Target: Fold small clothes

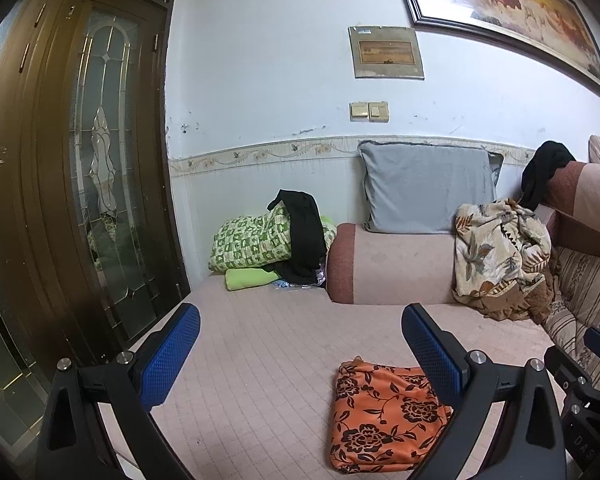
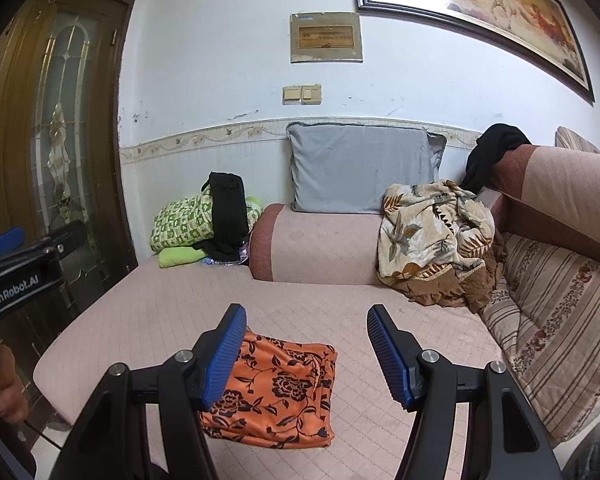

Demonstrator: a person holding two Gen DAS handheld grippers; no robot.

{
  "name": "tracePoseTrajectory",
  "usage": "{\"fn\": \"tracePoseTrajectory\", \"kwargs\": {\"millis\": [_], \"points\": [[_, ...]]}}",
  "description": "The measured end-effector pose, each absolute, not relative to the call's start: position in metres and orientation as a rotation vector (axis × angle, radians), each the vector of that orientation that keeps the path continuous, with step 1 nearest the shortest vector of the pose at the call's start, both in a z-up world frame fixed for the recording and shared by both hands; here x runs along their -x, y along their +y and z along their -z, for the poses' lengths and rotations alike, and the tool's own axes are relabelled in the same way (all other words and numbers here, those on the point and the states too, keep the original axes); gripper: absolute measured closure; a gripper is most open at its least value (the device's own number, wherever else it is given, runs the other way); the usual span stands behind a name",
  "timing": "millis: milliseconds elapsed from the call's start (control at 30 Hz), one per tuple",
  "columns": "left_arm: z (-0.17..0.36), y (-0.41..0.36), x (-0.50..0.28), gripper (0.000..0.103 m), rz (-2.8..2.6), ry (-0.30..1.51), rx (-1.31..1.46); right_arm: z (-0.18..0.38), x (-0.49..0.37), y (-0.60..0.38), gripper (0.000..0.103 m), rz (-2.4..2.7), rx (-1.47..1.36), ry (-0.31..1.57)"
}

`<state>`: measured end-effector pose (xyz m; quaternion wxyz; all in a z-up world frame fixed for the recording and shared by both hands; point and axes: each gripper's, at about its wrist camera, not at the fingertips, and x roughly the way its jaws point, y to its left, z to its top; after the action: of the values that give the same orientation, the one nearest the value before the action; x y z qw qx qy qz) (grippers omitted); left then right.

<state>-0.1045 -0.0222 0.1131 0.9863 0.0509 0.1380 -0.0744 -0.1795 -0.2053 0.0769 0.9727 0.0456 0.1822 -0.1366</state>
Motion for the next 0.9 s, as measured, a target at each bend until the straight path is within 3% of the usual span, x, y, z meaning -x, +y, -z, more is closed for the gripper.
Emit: {"fn": "tracePoseTrajectory", "kwargs": {"millis": [900], "points": [[-0.077, -0.015, 0.035, 0.002, 0.106, 0.412, -0.061, -0.039, 0.114, -0.208, 0.036, 0.254, -0.106, 0.473]]}}
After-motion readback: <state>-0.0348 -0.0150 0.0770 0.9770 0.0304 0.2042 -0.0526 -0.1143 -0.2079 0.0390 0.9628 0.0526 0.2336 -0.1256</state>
